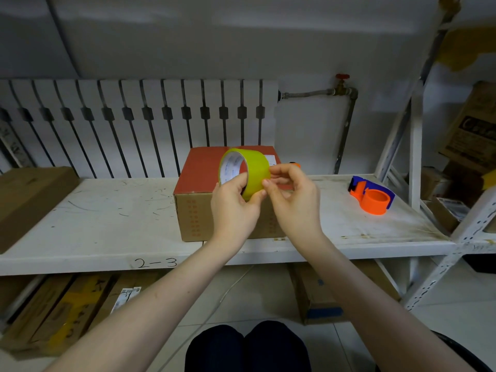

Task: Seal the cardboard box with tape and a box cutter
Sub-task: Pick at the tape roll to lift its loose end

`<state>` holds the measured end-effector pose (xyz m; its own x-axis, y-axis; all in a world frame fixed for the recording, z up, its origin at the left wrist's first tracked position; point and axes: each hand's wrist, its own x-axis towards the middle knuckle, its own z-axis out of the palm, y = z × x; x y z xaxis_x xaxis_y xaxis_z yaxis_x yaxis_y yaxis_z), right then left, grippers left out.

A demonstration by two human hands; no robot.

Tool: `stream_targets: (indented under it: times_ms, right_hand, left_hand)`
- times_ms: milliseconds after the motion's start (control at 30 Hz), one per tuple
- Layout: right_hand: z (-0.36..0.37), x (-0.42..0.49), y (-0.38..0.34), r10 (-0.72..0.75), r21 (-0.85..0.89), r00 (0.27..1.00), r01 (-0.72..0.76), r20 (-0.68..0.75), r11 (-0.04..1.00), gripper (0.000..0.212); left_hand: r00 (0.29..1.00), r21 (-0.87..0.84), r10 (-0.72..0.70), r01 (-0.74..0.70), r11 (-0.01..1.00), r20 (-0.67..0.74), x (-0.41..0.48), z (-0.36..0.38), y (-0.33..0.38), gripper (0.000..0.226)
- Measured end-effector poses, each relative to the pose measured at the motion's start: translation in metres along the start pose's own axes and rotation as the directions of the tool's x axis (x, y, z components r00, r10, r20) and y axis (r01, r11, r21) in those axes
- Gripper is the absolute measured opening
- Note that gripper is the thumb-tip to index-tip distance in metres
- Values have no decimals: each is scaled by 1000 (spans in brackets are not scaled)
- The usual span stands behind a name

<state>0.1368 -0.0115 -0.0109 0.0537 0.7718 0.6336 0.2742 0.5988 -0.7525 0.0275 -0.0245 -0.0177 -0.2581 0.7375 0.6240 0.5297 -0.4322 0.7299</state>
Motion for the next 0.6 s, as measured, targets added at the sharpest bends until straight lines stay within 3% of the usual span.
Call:
stream_targets:
  times_ms: [367, 500, 600]
  right_hand:
    - [1, -1, 2, 28, -6, 999, -28, 43, 1000, 2]
    - [-10, 8, 3, 98, 89, 990, -107, 99, 990, 18]
    - [-18, 11, 3, 73, 116, 989, -88, 126, 989, 22]
  left_hand:
    - [1000, 86, 24, -23, 996, -10, -3, -2, 0, 14]
    - [999, 28, 16, -18, 999, 42, 0, -2, -2, 17]
    - [999, 9, 3, -4, 1000, 41, -2, -1, 0, 17]
